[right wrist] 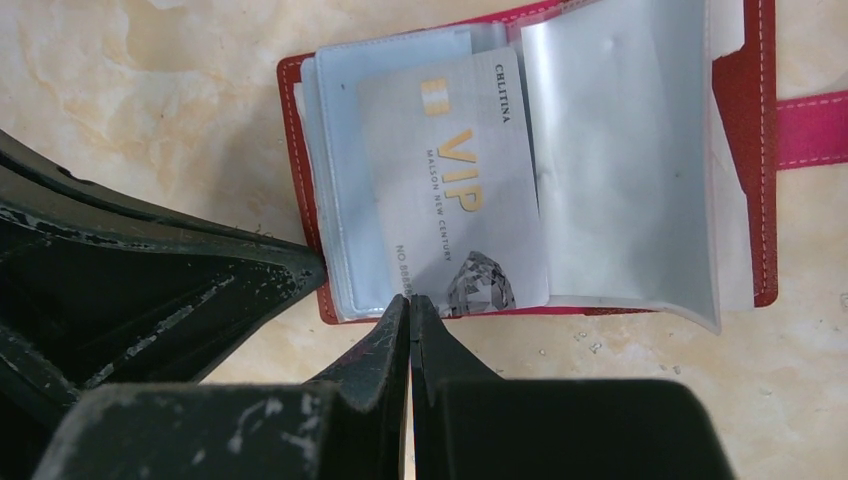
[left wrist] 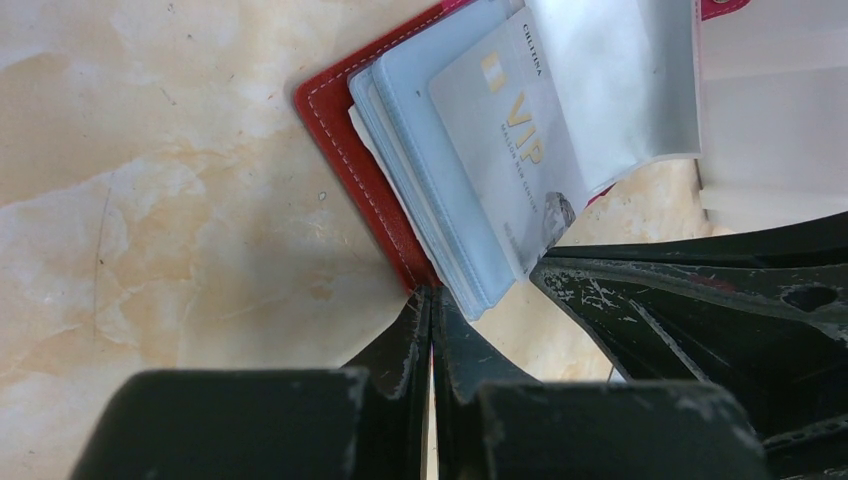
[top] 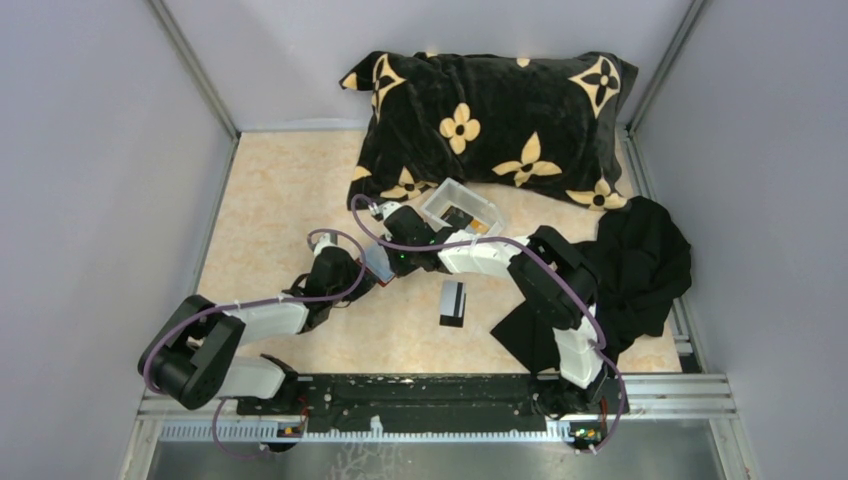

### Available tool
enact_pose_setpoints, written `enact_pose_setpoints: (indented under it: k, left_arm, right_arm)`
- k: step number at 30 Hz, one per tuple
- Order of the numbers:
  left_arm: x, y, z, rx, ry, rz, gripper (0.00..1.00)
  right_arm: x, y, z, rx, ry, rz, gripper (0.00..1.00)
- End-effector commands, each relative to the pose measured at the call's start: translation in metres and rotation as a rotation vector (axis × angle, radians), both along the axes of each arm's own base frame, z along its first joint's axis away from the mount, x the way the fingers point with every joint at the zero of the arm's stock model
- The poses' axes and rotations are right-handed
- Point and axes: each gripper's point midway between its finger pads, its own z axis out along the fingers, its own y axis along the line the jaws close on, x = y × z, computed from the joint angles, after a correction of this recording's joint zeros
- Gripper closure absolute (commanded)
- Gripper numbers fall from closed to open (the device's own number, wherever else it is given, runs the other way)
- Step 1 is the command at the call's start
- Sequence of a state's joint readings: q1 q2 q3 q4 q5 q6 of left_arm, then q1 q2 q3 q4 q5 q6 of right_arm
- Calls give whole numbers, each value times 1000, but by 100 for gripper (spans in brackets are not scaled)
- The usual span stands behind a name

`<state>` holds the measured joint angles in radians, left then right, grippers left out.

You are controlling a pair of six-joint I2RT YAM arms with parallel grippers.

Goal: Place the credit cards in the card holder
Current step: Insert the credit card into the card holder.

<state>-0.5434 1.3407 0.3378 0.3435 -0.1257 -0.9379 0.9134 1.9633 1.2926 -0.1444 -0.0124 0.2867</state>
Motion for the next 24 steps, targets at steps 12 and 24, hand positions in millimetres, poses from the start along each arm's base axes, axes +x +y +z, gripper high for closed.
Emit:
enact_pose_setpoints:
  k: [12, 24]
  left_arm:
    - [-28, 43, -27, 175, 138, 99, 94]
    - [-45, 70, -33, 257, 202, 195, 94]
  right_arm:
    - [23, -36, 66, 140, -103, -147, 52]
    - [37, -45, 46, 215, -7, -167, 32]
